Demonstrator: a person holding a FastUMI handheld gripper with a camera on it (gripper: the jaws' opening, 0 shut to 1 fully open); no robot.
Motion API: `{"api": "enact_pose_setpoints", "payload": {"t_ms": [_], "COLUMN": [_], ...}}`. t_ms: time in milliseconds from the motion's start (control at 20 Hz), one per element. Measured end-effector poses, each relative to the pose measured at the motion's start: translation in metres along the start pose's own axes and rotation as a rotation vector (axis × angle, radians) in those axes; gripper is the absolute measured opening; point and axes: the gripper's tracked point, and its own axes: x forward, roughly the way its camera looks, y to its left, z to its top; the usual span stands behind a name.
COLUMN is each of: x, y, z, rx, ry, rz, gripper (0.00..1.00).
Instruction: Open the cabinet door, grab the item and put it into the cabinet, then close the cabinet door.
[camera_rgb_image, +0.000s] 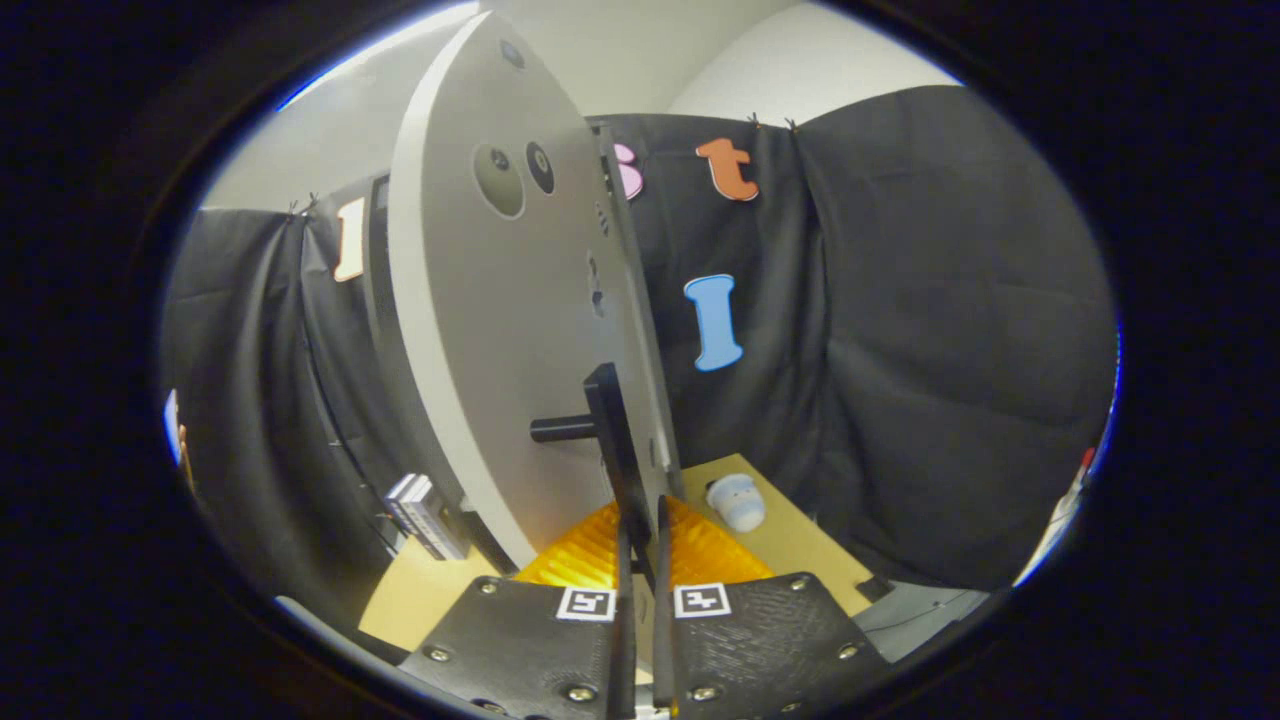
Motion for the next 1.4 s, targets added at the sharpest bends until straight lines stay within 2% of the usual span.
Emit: {"api": "enact_pose_setpoints", "payload": {"t_ms": [50, 150, 400, 500, 800, 1100, 1400], "x": [0.0, 0.0, -0.004, -0.01, -0.042, -0.045, -0.014], "y": [-0.01, -0.033, -0.04, -0.048, -0.073, -0.034, 0.013], "z": [0.0, 0.001, -0.009, -0.015, -0.024, -0.064, -0.143], "rx": [-0.018, -0.045, -0.059, -0.07, -0.097, -0.065, -0.034], "ry": [0.001, -0.004, 0.032, 0.033, 0.018, 0.064, 0.195], "rz": [-0.01, -0.036, 0.01, -0.009, -0.136, -0.055, 0.064], "gripper": [0.07, 0.01, 0.01, 0.01, 0.01, 0.01, 0.02]}}
